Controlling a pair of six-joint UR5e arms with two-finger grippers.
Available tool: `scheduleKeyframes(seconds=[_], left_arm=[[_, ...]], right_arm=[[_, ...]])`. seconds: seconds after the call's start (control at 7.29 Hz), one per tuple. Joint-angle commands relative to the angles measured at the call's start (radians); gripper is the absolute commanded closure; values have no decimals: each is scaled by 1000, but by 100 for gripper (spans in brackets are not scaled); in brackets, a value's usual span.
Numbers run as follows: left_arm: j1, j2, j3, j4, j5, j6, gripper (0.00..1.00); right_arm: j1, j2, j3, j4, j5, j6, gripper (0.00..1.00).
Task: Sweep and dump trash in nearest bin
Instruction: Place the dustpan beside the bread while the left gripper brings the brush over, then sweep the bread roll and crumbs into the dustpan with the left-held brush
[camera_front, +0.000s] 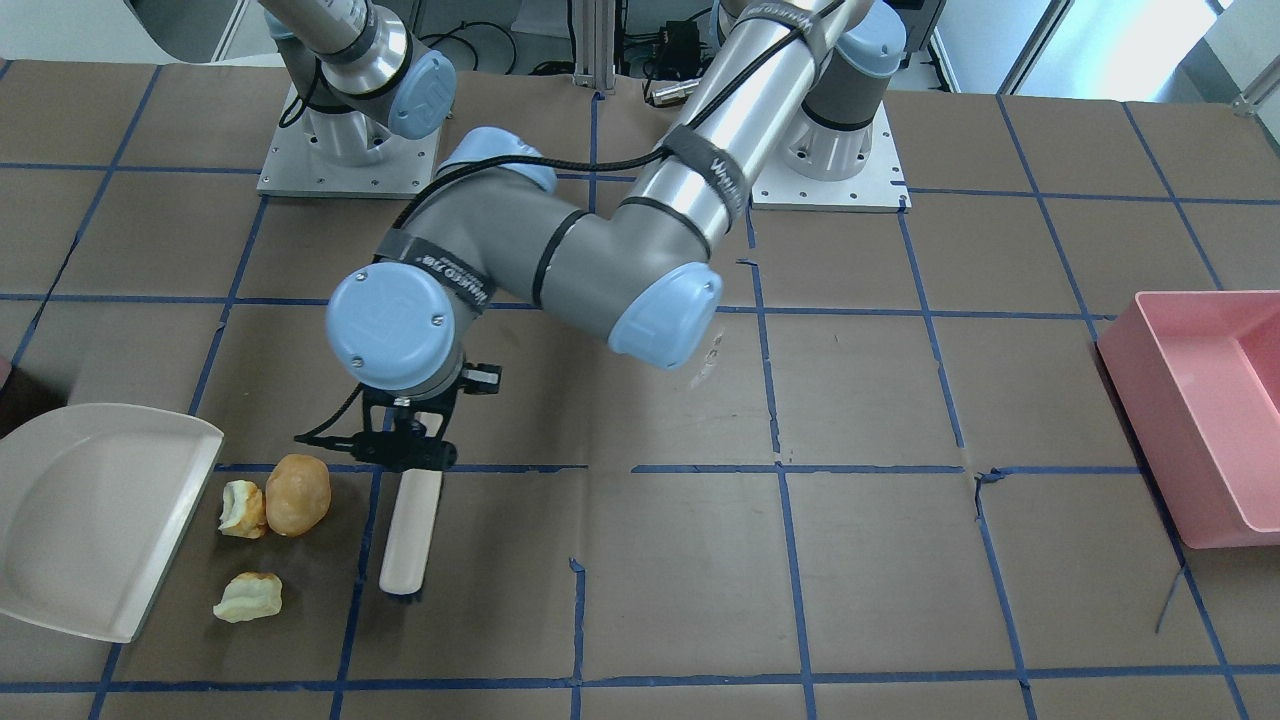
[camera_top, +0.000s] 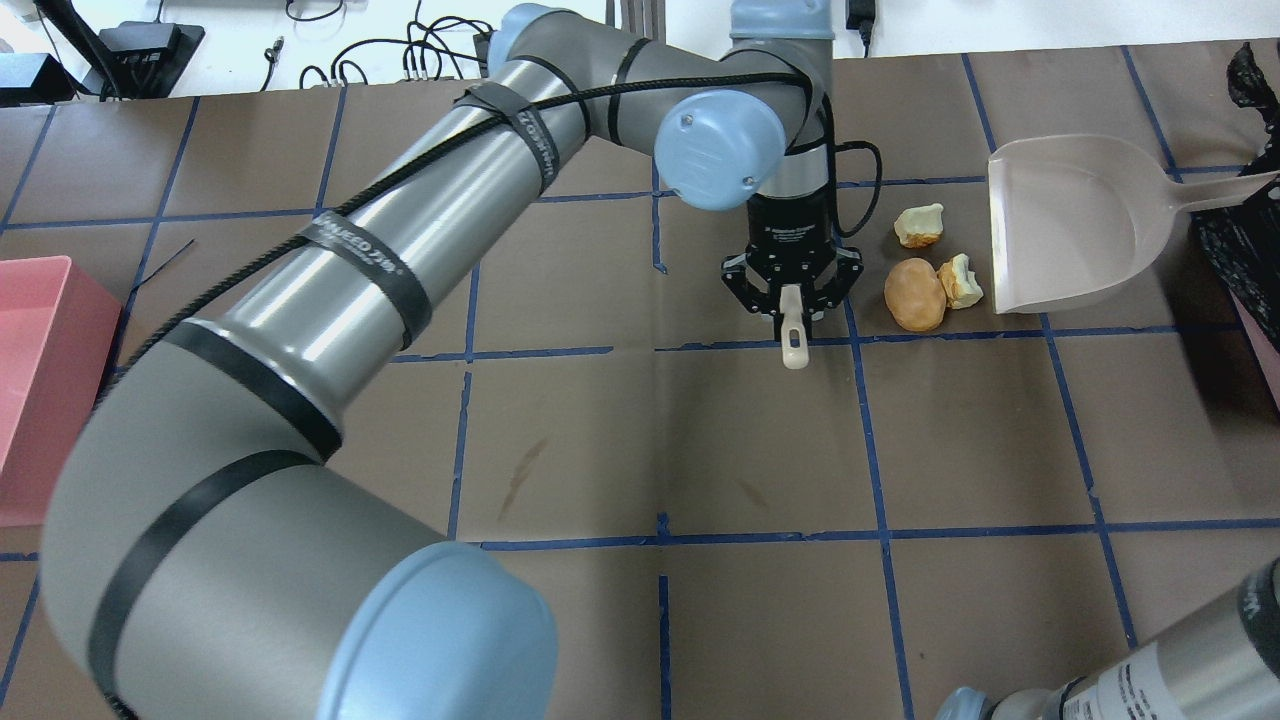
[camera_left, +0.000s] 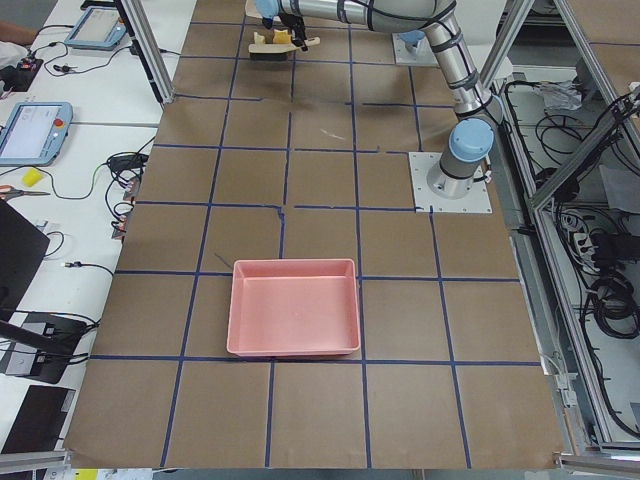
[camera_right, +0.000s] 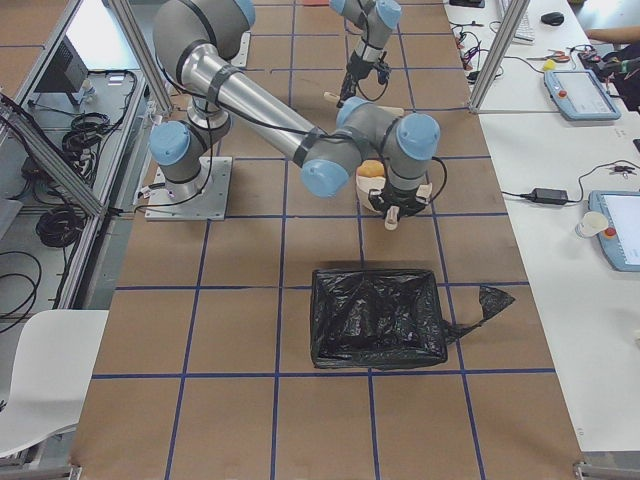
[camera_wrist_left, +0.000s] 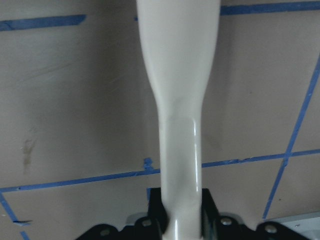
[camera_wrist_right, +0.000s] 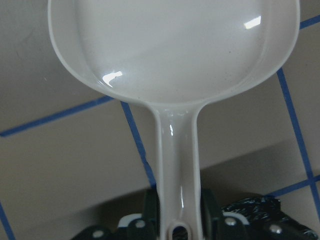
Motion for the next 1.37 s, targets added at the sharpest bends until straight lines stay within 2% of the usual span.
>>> scheduleKeyframes(seconds=[0.0, 0.41, 0.69, 0.96, 1.24], left_arm=[[-54, -103, 96, 74, -32, -46, 97], [-72, -122, 103, 77, -44, -134, 97], [-115, -163, 104, 139, -46, -183, 97], [-160, -177, 115, 168, -48, -208, 97], [-187, -210, 182, 168, -70, -226, 96]], right_arm=[[-8, 140, -126, 51, 4, -190, 100], [-8, 167, -116, 9, 24, -206, 100], [2, 169, -111, -31, 24, -186, 100], [4, 165, -64, -87, 24, -166, 100], [11, 163, -57, -88, 26, -156, 100]])
